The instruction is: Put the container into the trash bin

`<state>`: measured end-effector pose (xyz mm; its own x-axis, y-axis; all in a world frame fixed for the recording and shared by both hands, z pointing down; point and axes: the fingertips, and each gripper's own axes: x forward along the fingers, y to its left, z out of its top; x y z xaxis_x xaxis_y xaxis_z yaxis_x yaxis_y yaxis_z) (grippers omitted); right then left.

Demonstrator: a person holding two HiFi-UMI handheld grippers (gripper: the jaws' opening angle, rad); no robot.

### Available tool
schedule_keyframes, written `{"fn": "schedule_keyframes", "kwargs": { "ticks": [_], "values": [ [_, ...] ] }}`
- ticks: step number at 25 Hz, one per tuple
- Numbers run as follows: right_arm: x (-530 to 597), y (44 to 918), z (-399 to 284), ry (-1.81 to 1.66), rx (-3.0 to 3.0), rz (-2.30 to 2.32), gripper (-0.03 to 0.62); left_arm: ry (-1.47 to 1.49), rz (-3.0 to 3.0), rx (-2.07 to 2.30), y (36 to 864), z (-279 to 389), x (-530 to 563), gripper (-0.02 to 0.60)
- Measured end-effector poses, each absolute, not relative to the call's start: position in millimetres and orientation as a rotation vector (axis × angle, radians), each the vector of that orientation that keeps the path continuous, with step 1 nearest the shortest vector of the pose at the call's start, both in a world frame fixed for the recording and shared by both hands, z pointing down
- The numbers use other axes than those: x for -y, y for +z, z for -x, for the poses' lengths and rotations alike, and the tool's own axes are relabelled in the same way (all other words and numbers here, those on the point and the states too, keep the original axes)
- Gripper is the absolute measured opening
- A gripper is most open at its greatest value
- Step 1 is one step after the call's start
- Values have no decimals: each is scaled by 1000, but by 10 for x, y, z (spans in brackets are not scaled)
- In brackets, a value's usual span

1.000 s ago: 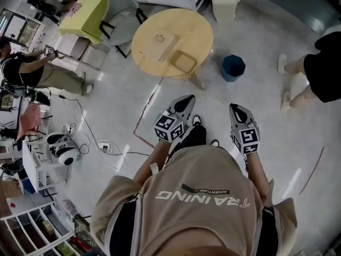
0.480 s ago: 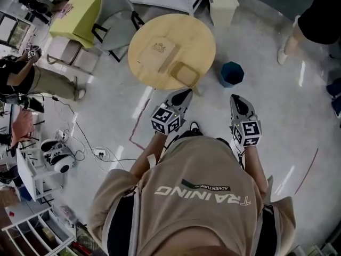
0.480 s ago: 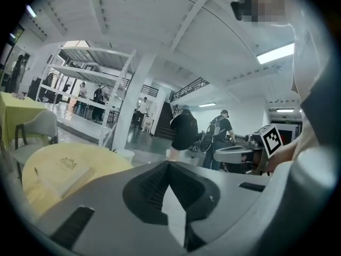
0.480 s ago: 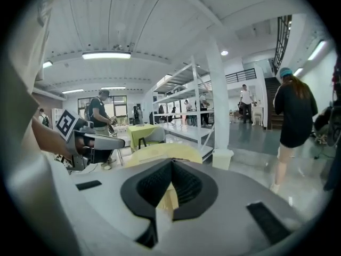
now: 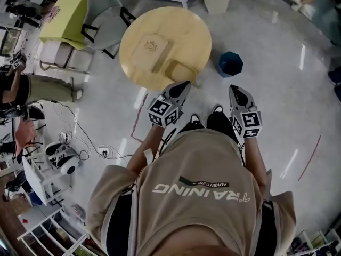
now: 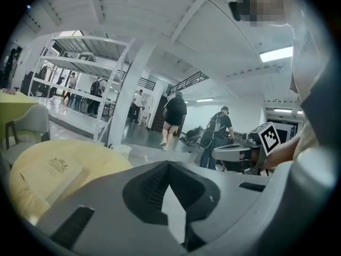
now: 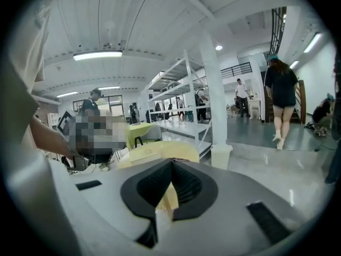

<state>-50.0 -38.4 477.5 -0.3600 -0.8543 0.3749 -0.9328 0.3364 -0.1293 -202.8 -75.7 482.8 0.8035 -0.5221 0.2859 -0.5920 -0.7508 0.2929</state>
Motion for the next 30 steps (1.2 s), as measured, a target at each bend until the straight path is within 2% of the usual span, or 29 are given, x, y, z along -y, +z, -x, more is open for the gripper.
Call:
{"fn": "schedule_keyframes", "kwargs": {
  "ticks": [14, 27, 28, 30],
  "values": [
    [1051, 4906, 82, 513, 2516, -1377, -3, 447, -2462, 1114, 5298, 1754, 1261, 2],
    [921, 5175, 127, 621, 2411, -1408, -3, 712, -2339, 1003, 6233, 1958, 1174, 3],
    [917, 5203, 127, 633, 2404, -1415, -3, 736, -2335, 988, 6302, 1961, 1187, 12],
    [907, 5275, 112, 649, 2388, -1417, -3, 813, -2328, 952, 6447, 1934, 1190, 124]
  ]
}}
